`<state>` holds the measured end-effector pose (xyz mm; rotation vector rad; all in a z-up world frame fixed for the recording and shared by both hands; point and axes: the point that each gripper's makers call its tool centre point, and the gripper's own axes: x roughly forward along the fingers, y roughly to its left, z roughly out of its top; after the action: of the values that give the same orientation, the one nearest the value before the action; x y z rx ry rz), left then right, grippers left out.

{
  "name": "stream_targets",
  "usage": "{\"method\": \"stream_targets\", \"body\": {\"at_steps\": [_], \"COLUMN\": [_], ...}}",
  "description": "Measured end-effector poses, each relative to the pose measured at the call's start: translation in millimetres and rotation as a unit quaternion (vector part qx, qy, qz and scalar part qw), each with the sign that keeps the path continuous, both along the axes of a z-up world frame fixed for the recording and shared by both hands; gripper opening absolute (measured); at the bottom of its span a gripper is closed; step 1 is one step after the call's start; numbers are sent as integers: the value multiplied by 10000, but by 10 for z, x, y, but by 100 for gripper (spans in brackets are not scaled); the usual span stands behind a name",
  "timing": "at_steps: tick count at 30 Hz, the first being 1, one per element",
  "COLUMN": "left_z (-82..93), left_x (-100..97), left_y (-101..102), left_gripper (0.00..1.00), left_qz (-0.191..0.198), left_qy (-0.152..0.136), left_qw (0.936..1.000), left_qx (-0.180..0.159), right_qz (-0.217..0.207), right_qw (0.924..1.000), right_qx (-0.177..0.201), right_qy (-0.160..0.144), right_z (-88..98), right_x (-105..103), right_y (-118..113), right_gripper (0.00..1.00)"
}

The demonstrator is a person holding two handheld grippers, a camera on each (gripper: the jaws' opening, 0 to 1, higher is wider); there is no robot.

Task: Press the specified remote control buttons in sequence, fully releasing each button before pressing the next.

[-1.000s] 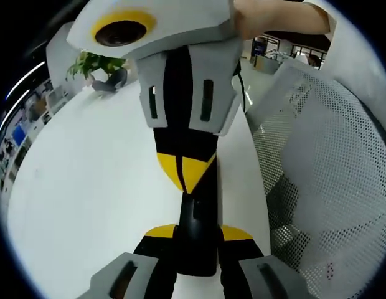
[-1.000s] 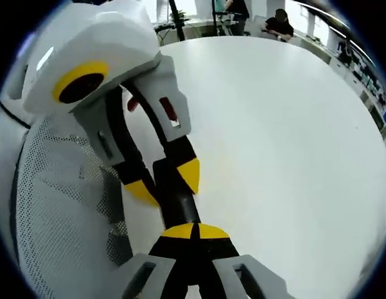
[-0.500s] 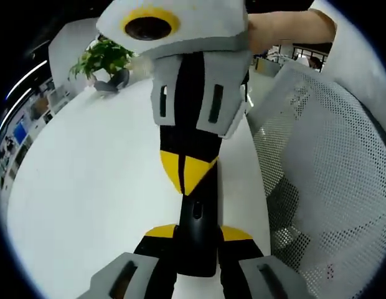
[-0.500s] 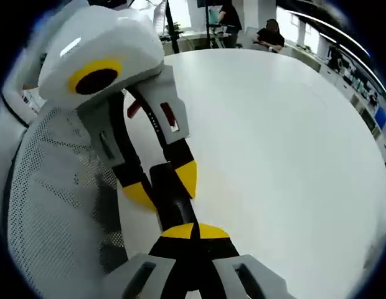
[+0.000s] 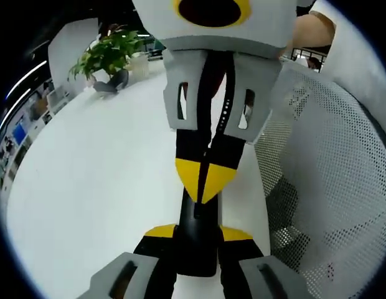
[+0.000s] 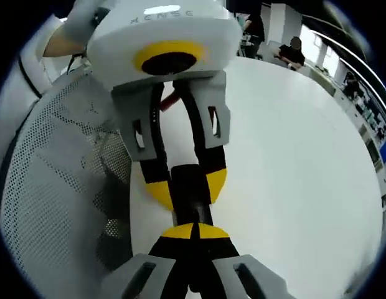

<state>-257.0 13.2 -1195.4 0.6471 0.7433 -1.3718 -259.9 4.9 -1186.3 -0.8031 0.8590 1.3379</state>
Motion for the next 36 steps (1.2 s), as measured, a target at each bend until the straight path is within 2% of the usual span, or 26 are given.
{"method": "stream_targets", "body": {"at_steps": [3,11,15,17,26,30,33,36], "left_z": [0,4,5,6,6,5,1,0], "left_x": [4,5,3,3,3,0,2,2], "left_y": [2,-1,-7,-6,-5,-4,-4,-2], "left_gripper": [24,24,24,24,24,24,24,24], "left_qz": [-37,8,7,19,18,0,-7,-24], "left_qy": [8,54,2,4,23,25,17,12], "left_qw": [10000,9999,10000,10000,10000,10000,10000,10000], "left_qx": [8,-120,-71,-62,-88,-91,-88,-92], "right_qz": [-82,-216,-434,-472,238,549,820,868], "right_qw": [9999,9996,9984,9981,9994,9976,9938,9928], "right_qx": [-73,15,347,360,63,-69,-187,-248], "right_qy": [-48,-192,86,136,-232,-424,-722,-787], "right_z": [-8,-13,17,22,-1,-14,-20,-25], "right_x": [7,28,39,35,15,13,13,5], "right_y": [20,30,29,19,71,68,69,78], "right_gripper": [0,0,0,0,0,0,0,0]}}
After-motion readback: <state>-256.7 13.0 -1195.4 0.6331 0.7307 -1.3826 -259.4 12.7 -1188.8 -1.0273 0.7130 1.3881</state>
